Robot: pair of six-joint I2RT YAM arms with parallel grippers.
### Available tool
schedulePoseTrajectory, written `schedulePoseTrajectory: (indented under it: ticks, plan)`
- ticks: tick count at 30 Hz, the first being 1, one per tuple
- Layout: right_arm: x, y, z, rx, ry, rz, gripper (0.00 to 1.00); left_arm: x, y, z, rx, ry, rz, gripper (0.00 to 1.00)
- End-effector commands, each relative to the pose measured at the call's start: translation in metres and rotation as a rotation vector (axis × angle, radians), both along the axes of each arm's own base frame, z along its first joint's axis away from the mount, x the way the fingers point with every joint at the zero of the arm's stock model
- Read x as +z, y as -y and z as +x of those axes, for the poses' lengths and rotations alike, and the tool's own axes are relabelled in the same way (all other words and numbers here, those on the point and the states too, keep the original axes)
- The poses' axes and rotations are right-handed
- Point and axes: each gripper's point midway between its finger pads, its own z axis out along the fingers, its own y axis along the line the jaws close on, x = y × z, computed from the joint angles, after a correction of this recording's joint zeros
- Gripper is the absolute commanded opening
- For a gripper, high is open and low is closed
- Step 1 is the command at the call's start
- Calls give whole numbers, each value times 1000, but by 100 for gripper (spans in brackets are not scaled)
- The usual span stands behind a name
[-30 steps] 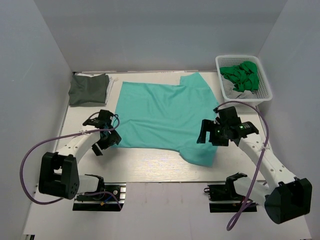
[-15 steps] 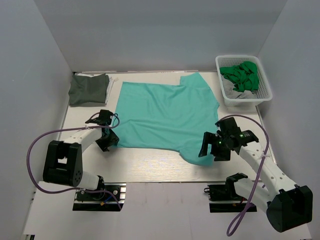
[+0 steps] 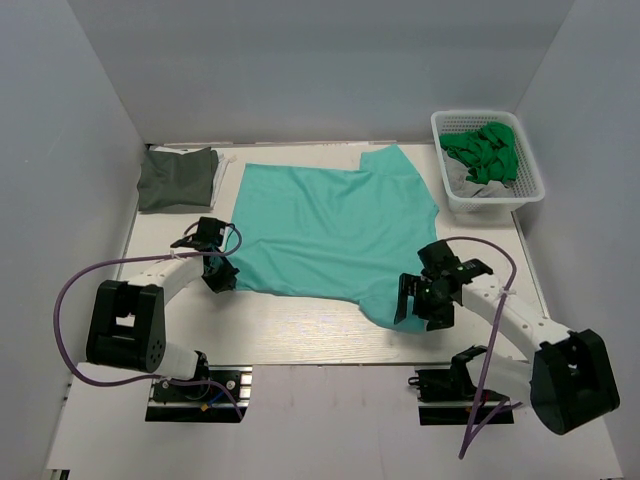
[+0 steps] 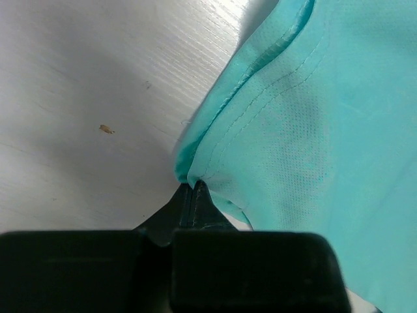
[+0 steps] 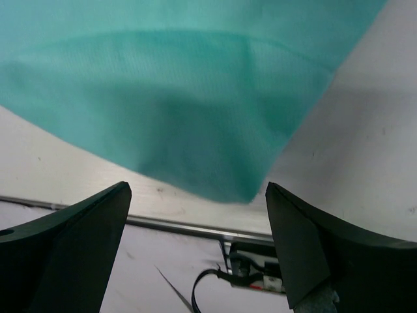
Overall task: Fold and stack the t-shirts
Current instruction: Grap the side of the flattened tshirt closest away from the robot with both arms
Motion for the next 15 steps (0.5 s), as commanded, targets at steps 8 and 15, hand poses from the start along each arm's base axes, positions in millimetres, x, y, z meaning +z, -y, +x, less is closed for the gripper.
schedulePoseTrajectory:
  ticks: [8,15]
  plan:
    - [-26,-9,-4,-6,-13,12,79,-1,4,-5,-32,-12,-19,0]
    - [7,-32,5,35,87,152,12,4,8,-1,-45,4,-32,0]
